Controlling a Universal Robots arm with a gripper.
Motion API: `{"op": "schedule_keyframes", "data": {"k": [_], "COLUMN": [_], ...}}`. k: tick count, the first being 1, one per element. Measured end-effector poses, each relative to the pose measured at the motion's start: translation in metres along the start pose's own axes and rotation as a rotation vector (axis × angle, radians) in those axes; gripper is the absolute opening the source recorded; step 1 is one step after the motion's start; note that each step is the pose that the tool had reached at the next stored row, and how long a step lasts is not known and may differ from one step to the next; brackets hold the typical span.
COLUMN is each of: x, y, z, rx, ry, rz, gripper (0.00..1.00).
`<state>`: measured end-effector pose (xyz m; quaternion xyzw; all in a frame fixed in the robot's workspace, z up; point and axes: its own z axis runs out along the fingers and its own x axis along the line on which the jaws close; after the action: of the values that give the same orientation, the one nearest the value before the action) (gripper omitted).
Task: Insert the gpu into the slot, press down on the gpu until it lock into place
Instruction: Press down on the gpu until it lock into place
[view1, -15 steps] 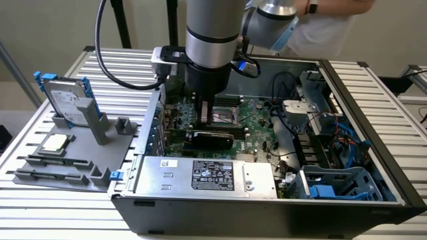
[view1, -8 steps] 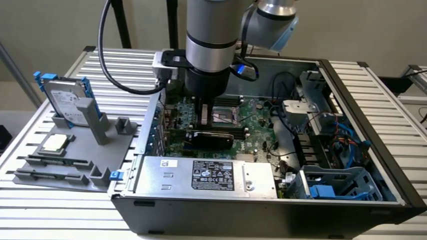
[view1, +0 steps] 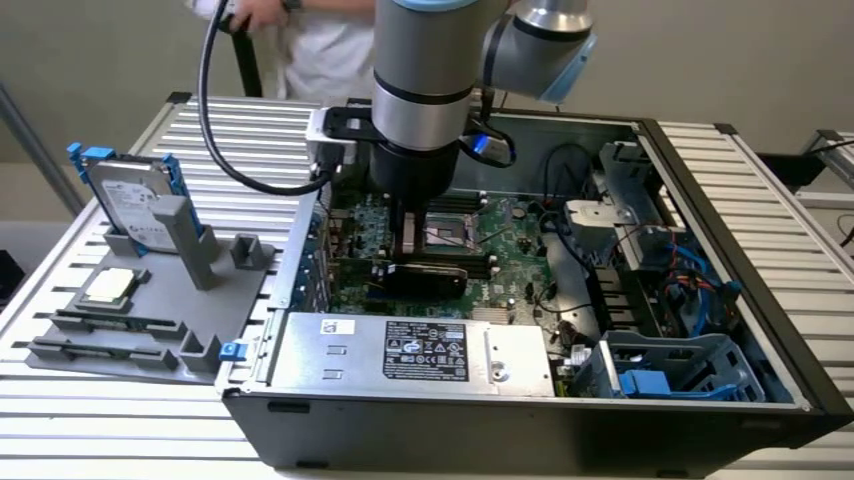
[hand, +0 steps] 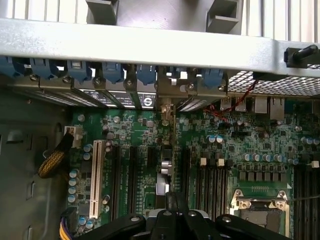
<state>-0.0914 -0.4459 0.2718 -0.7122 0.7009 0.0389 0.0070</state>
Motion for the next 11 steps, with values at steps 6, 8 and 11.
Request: {"op": "schedule_keyframes", "data": {"k": [6,8,11], "x": [-0.0002,-0.0002,-0.0001], "y": [-0.0002,-0.0002,-0.0003], "z": [0.0032,0.0045,0.0065], "rx": [-0.0001,-0.0003,-0.0003], "ry": [0.002,0.003,0.0048], "rz": [0.0,0.0,0.0], "gripper": [0.11,0.11,0.11]}}
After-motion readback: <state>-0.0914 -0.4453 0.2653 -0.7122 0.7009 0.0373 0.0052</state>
